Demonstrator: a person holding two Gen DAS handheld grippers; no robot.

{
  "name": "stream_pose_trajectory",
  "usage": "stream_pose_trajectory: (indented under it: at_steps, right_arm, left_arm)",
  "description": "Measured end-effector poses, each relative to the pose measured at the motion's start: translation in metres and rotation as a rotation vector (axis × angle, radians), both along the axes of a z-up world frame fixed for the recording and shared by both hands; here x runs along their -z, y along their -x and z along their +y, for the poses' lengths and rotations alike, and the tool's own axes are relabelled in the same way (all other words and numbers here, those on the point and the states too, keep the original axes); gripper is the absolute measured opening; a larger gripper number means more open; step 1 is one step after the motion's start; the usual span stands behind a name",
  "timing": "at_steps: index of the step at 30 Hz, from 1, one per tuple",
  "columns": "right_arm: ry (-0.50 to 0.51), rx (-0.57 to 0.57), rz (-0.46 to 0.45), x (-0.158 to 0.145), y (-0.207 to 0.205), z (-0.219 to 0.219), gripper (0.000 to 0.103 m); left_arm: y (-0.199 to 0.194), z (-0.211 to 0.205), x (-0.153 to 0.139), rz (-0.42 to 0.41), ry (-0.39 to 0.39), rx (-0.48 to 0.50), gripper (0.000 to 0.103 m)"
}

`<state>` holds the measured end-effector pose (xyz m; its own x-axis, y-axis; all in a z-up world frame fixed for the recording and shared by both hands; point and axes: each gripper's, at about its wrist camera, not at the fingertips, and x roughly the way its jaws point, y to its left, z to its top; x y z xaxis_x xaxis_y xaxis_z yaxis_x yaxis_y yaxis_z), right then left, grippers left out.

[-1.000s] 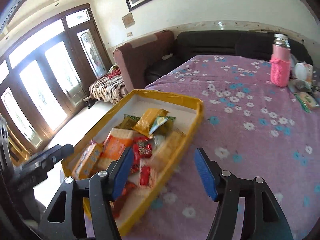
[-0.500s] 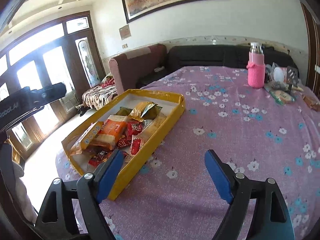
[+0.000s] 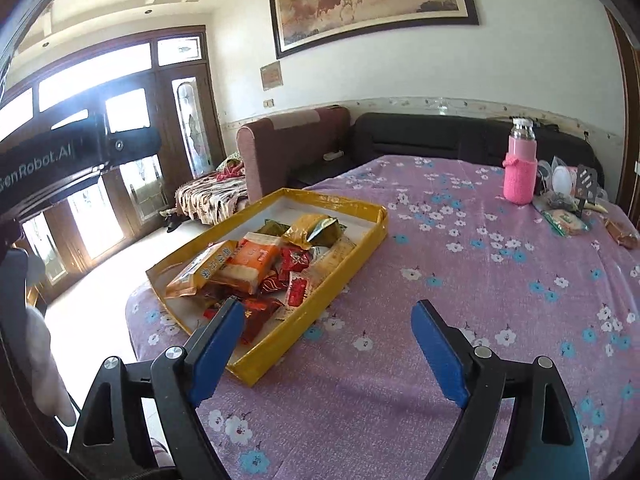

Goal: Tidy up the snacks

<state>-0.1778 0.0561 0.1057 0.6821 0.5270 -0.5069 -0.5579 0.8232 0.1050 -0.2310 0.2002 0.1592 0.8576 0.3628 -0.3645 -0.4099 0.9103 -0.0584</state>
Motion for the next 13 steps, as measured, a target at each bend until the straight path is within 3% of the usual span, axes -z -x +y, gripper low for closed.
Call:
stream_pose_trajectory:
  at_steps: [8, 13]
  right_arm:
    - [0.028, -0.032, 0.003, 0.005, 0.008, 0.01, 0.087]
    - [0.017, -0.008, 0.045, 0.009, 0.001, 0.0, 0.087]
  left_arm:
    - [0.0, 0.013, 0.017, 0.014, 0.104, 0.007, 0.09]
    - [-0.015, 0.012, 0.029, 0.102, 0.18, 0.061, 0.089]
